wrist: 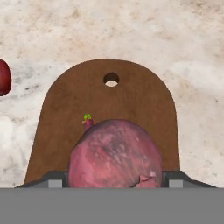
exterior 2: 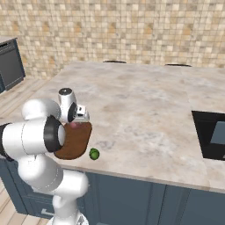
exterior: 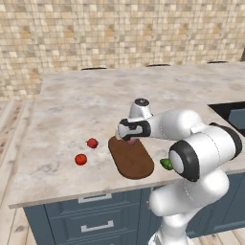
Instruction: Place the avocado, onion, tomato, and bell pepper on the cutting board.
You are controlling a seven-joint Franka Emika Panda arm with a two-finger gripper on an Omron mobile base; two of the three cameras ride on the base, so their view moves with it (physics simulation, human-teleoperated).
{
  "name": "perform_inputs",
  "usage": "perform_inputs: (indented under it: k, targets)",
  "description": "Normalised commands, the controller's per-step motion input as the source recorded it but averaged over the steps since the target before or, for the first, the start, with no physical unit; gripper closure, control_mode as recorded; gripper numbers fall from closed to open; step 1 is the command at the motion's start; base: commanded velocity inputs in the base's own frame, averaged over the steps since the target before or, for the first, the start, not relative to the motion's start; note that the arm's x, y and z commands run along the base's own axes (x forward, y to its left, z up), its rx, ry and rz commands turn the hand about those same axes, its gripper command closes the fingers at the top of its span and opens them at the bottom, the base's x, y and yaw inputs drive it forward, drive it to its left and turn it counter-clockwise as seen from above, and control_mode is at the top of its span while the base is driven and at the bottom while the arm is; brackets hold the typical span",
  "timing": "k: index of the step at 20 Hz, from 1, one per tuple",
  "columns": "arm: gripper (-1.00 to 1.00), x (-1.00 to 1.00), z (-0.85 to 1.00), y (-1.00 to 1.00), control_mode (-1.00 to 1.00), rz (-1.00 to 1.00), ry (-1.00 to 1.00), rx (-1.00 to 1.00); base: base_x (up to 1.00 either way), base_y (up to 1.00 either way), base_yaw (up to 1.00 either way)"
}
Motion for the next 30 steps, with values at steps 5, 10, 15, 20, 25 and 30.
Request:
perform_inputs:
  k: [5,10,15,20,25,30]
  targets:
    - [1.0,0.31,-0.27,0.35,-1.0,0.0,0.0,-0.04,0.0,0.0,0.0]
    - [1.0,0.28,-0.14,0.16,-1.0,0.0,-0.04,0.0,0.0,0.0,0.0]
    - [1.0,0.22,-0.3,0.09,-1.0,0.0,0.0,-0.03,0.0,0.0,0.0]
    - [-1.0,0.18,-0.34,0.0,-1.0,0.0,0.0,-0.04,0.0,0.0,0.0]
    - [-1.0,0.01,-0.05,0.01,-1.0,0.0,0.0,-0.01,0.0,0.0,0.0]
    - [-1.0,-0.1,0.1,-0.01,-1.0,-0.01,0.0,0.0,0.0,0.0,0.0]
